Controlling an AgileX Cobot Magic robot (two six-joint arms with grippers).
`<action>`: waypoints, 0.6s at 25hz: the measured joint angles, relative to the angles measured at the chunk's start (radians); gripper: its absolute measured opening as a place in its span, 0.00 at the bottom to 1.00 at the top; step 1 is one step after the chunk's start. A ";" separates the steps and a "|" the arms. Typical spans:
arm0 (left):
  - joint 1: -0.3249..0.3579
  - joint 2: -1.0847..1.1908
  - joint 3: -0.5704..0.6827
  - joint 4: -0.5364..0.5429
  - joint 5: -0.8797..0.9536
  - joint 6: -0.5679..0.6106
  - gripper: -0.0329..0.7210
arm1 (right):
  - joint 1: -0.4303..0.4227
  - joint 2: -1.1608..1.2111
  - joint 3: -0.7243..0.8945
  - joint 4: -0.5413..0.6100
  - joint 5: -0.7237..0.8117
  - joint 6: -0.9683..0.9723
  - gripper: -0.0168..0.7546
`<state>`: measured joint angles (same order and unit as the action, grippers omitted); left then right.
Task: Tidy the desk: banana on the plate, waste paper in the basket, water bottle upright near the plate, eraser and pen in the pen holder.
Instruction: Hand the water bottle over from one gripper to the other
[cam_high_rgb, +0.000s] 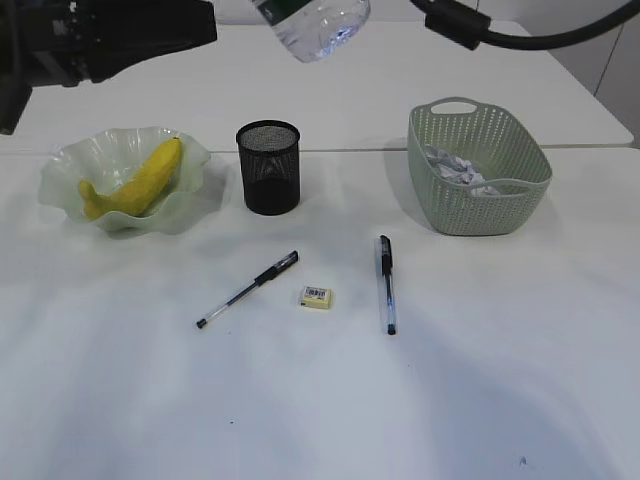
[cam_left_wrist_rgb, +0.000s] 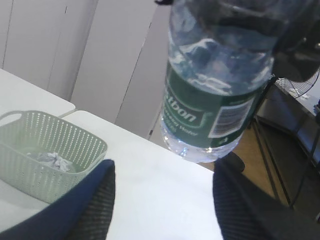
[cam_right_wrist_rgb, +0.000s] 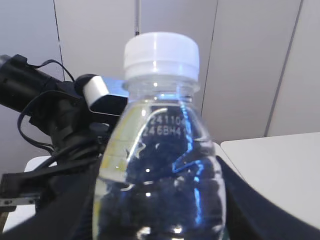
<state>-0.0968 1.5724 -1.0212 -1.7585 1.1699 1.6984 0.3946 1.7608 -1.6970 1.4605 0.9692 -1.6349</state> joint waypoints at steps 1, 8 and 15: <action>0.000 -0.007 -0.002 0.000 0.000 -0.002 0.64 | 0.000 0.000 0.000 0.000 -0.004 0.000 0.51; -0.002 -0.027 -0.063 0.000 0.000 -0.035 0.69 | 0.000 0.000 0.000 0.026 -0.012 -0.004 0.51; -0.075 -0.027 -0.077 0.000 0.000 -0.044 0.75 | 0.001 0.000 0.000 0.065 -0.012 -0.012 0.51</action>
<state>-0.1715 1.5455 -1.0986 -1.7585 1.1699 1.6547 0.3955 1.7608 -1.6970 1.5259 0.9572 -1.6469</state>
